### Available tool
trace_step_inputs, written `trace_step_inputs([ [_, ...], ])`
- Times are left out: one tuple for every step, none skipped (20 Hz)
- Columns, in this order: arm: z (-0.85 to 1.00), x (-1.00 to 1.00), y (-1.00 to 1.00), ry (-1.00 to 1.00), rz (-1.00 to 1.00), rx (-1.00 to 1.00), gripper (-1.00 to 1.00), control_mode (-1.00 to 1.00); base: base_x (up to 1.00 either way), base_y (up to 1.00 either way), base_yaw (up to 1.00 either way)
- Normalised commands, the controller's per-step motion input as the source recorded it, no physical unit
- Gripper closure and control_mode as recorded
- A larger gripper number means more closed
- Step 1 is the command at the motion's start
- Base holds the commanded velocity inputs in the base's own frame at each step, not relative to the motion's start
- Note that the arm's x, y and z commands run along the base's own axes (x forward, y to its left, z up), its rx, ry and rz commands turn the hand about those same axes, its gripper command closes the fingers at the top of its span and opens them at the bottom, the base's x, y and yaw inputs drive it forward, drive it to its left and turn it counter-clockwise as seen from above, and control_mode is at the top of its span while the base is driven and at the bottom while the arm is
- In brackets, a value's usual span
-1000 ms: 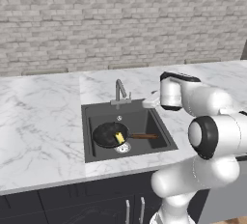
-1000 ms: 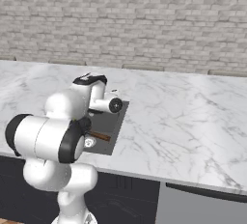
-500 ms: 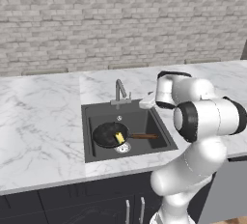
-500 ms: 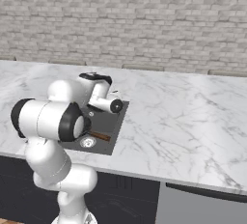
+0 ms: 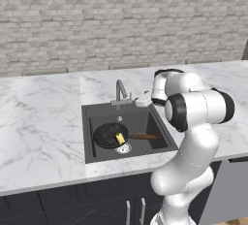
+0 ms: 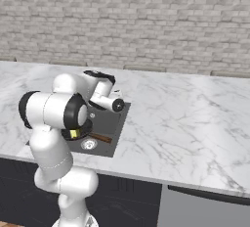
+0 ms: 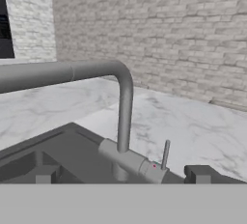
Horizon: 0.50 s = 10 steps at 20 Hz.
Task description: Pick the pan and sponge and place them into the sink. Then turn on the water.
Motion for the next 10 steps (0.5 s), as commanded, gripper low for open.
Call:
trace_step_inputs([
  [-0.11,0.3,0.11,0.0,0.0,0.0,-1.0,-1.0,0.0,0.0,0.0],
  [-0.12,0.31,0.11,0.0,0.0,0.0,-1.0,-1.0,0.0,0.0,0.0],
  [-0.14,0.31,0.09,0.0,0.0,0.0,-1.0,-1.0,0.0,0.0,0.0],
  [-0.14,0.31,0.08,0.0,0.0,0.0,-1.0,-1.0,0.0,0.0,0.0],
  [-0.16,0.33,0.06,0.0,0.0,0.0,-1.0,-1.0,0.0,0.0,0.0],
  [-0.2,0.36,0.04,0.0,0.0,0.0,-1.0,-1.0,0.0,0.0,0.0],
  [-0.22,0.37,0.01,0.0,0.0,0.0,-1.0,-1.0,0.0,0.0,0.0],
  [-0.25,0.39,0.0,0.0,0.0,0.0,-1.0,-1.0,0.0,0.0,0.0],
  [-0.28,0.39,0.0,0.0,0.0,0.0,-1.0,-1.0,0.0,0.0,0.0],
  [-0.27,0.43,0.0,0.0,0.0,0.0,-1.0,-1.0,0.0,0.0,0.0],
])
